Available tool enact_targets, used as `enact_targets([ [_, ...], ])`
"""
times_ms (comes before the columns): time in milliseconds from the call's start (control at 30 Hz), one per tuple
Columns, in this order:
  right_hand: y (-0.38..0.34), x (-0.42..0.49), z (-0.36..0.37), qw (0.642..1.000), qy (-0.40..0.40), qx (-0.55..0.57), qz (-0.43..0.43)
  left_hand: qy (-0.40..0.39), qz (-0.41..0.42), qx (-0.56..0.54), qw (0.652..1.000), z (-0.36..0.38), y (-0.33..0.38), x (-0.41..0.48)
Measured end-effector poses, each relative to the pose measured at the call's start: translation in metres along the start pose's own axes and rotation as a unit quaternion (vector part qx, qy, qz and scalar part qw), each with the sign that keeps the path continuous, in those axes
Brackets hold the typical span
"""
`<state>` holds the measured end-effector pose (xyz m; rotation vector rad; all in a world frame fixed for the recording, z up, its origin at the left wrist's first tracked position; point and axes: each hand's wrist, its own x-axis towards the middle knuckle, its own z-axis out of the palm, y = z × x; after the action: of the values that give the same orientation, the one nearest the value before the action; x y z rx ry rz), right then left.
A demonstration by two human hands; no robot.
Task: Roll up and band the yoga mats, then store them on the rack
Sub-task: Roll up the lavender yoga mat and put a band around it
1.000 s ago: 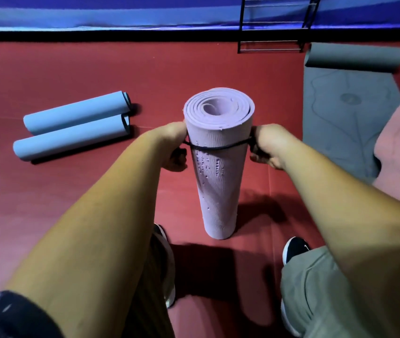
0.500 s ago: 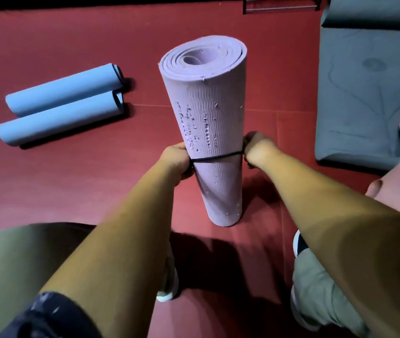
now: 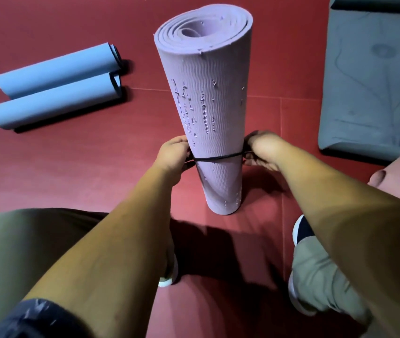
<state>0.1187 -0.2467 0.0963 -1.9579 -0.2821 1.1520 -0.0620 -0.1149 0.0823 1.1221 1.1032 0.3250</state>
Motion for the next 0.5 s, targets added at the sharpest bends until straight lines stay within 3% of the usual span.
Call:
enact_targets([
  [100,-0.001,-0.010,-0.004,0.997,-0.020,0.070,0.027,-0.076,0.001,-0.039,0.996,-0.006,0.005,-0.015],
  [167,-0.004,-0.021,-0.007,0.997,-0.045,0.045,0.035,-0.116,-0.012,-0.054,0.992,-0.006,0.010,-0.027],
  [333,-0.003,-0.032,-0.002,0.989,-0.121,0.062,0.054,-0.109,-0.037,-0.028,0.993,0.002,0.010,-0.037],
  [500,0.004,-0.022,0.012,0.998,-0.058,0.022,0.032,-0.083,0.002,0.045,0.996,0.011,-0.003,-0.033],
])
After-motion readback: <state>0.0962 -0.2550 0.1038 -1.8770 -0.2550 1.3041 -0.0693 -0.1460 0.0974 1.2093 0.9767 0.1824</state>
